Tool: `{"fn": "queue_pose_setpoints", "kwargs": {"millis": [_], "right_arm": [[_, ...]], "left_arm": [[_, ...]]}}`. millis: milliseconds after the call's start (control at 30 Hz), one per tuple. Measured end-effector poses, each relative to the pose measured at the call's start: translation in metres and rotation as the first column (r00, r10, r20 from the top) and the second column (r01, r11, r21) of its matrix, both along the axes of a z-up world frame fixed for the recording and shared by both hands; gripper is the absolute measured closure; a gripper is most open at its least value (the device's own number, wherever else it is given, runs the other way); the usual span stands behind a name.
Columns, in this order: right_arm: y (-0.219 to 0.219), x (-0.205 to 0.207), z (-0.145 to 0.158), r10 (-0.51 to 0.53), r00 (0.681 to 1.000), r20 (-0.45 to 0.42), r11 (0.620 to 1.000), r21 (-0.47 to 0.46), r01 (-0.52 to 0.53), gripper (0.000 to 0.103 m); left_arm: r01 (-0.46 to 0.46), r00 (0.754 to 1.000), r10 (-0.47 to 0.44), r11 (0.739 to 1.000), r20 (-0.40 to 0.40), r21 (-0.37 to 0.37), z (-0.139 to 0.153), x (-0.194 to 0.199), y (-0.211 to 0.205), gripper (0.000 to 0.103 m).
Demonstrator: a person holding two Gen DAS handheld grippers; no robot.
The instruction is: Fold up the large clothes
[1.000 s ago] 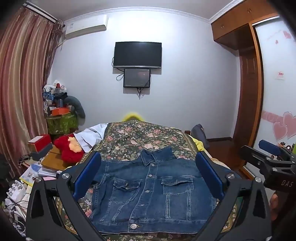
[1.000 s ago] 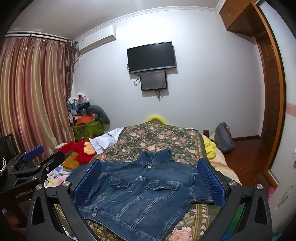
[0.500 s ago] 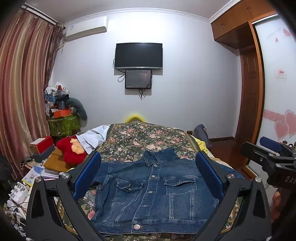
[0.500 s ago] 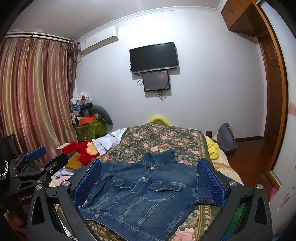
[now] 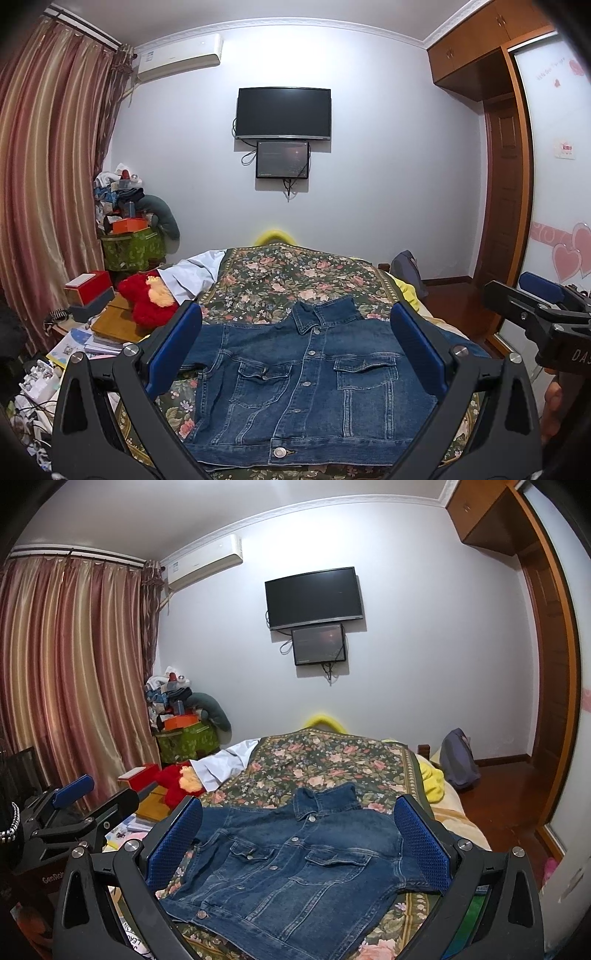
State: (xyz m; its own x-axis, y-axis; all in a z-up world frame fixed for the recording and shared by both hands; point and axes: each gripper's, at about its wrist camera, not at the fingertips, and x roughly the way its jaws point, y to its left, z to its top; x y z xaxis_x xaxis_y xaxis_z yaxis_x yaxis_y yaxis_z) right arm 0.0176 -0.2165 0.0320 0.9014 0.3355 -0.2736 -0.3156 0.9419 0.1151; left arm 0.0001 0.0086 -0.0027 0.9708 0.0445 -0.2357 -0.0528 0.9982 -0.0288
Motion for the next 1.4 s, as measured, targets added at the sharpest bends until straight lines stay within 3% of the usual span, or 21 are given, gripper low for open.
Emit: {"fn": "queue_pose_setpoints", "kwargs": {"millis": [1400], "right_arm": [[0.0019, 0.0054, -0.0039, 0.006, 1.0, -0.013, 1.0, 0.001, -0.006, 0.0]], "left_arm": [[0.006, 1.0, -0.006, 1.0, -0.01, -0.017, -0.0028, 0.0093, -0.0028, 0.0]]}}
